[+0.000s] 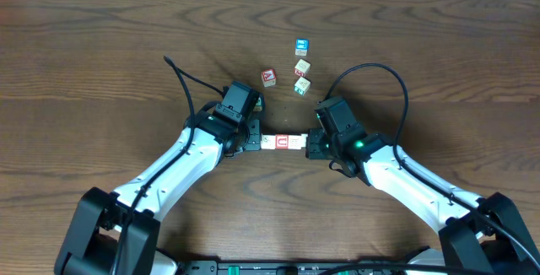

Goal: Lift 5 blocks

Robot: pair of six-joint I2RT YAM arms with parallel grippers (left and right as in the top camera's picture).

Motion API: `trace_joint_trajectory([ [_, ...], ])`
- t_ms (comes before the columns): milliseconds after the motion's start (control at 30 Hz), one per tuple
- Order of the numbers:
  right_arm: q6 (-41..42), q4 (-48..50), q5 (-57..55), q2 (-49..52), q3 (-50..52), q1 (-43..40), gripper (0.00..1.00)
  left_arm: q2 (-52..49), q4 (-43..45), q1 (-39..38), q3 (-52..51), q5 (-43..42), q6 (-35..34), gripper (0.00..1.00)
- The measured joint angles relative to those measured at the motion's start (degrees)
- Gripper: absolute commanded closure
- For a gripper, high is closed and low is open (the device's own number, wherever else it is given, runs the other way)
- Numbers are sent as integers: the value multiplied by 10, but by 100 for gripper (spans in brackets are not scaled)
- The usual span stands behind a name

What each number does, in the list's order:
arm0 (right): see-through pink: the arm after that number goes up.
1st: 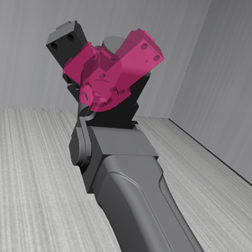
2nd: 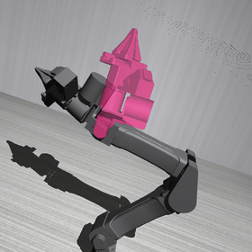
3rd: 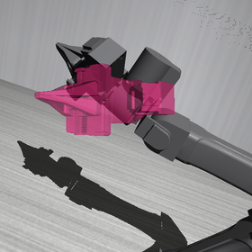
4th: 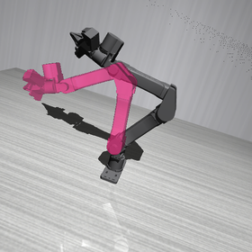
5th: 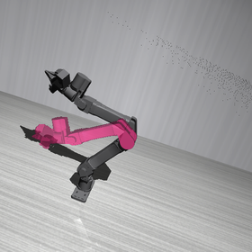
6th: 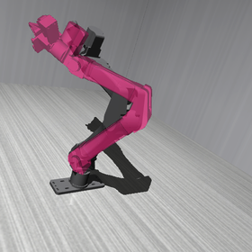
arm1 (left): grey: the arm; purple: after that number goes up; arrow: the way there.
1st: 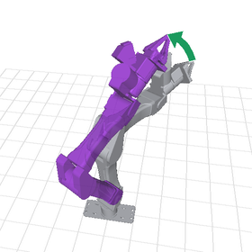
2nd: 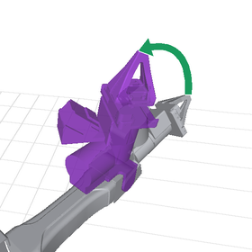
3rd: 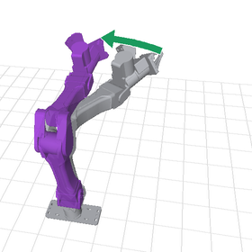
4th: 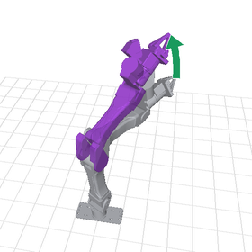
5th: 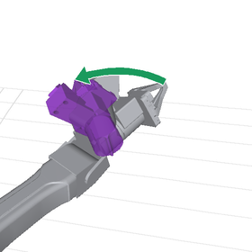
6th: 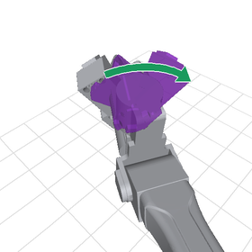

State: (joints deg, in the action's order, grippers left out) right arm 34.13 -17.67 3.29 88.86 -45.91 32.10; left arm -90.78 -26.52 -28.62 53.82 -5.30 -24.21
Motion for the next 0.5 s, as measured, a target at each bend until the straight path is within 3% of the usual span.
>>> trace_joint_trajectory([
  [500,2,8,-3,0,0,0,99,-80,12,0,-1,-5,-15,93],
])
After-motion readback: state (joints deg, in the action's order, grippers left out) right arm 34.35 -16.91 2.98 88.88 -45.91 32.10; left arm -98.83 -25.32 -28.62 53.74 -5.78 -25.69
